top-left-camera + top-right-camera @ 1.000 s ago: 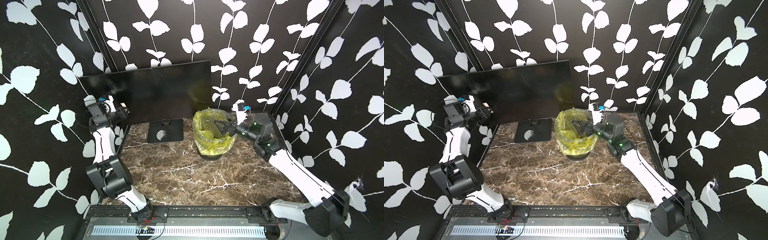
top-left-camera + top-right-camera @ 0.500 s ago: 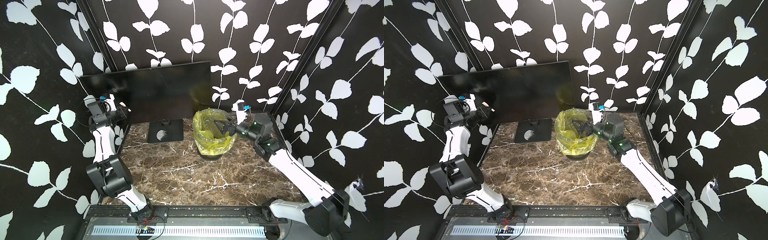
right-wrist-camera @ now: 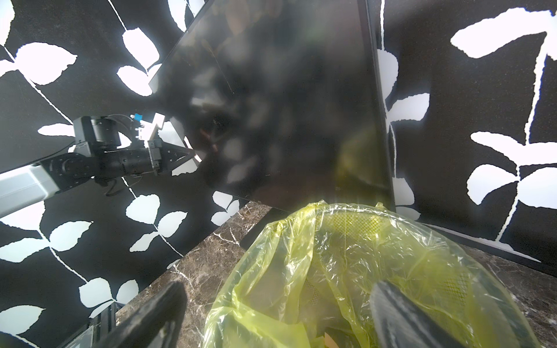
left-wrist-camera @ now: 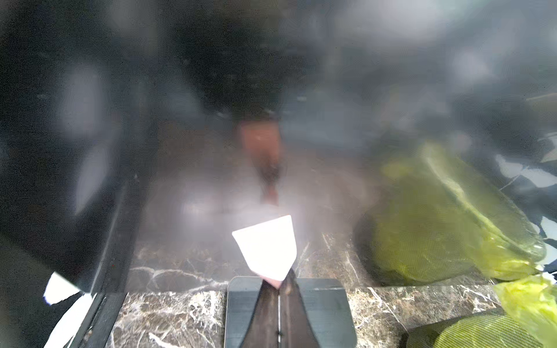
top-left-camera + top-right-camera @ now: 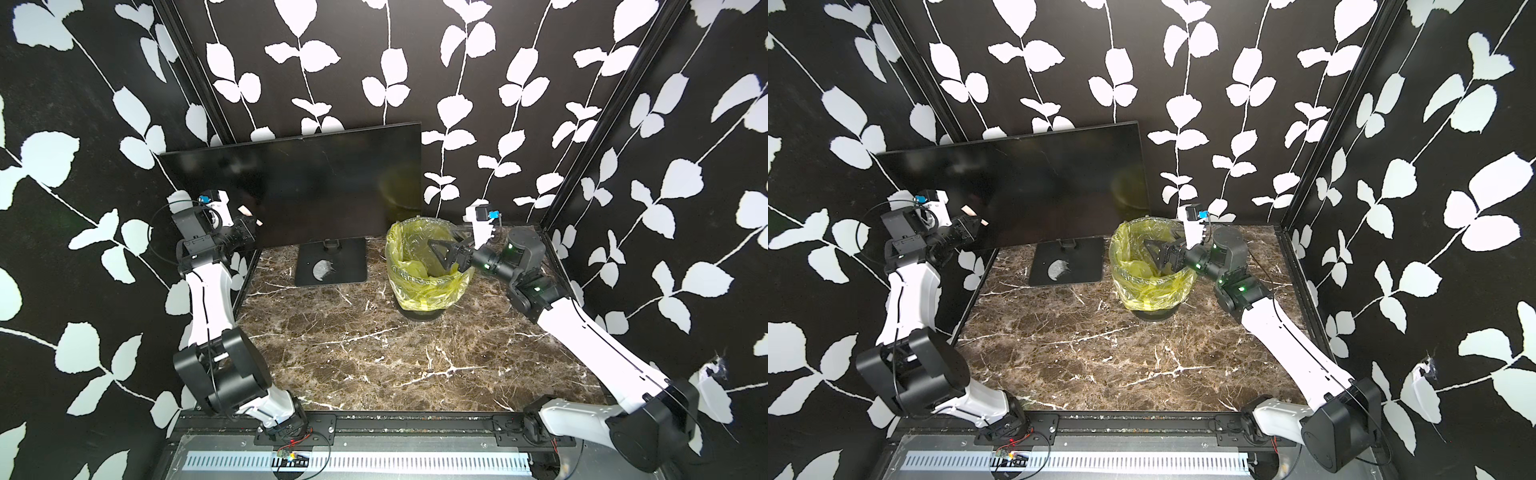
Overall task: Remove the sticky note from the monitor
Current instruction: Tear off the sticky note from the monitor, then place the sticky note in the trash bin.
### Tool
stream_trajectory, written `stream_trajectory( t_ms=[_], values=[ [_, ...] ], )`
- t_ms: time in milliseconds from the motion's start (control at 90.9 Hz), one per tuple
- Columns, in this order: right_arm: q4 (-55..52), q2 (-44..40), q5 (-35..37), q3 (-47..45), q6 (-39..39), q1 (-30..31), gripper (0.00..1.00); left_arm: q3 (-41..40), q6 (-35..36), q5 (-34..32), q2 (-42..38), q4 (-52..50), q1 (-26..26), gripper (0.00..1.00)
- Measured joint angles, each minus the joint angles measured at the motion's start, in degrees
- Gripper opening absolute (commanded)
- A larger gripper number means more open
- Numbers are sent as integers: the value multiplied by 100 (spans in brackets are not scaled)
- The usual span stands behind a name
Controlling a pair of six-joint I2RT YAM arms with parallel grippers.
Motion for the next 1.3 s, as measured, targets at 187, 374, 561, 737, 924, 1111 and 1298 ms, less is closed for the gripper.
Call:
stream_trajectory(
  t_ms=[187, 374, 561, 737, 924, 1111, 1298],
  values=[
    [4, 2, -46, 0, 0, 0, 97, -455, -96, -157, -855, -181, -396, 0],
    [2, 15, -155, 2, 0, 2, 97, -693, -278, -450, -1696, -450, -1720, 0],
    [2, 9, -208, 63, 9, 44, 97, -511, -428, -962, -1537, -527, -3816, 0],
    [-76, -105, -133, 63, 15, 61, 97, 0, -520, -1349, -564, -450, -5180, 0],
    [-111, -411, -13, 61, -31, 61, 97, 743, -597, -1657, 557, -273, -5855, 1],
    [-332, -575, 190, 13, -181, 61, 97, 822, -693, -1797, 868, -240, -6030, 51],
    [-424, -584, 334, -57, -245, 59, 99, 1010, -605, -2011, 859, -372, -6030, 77]
  ],
)
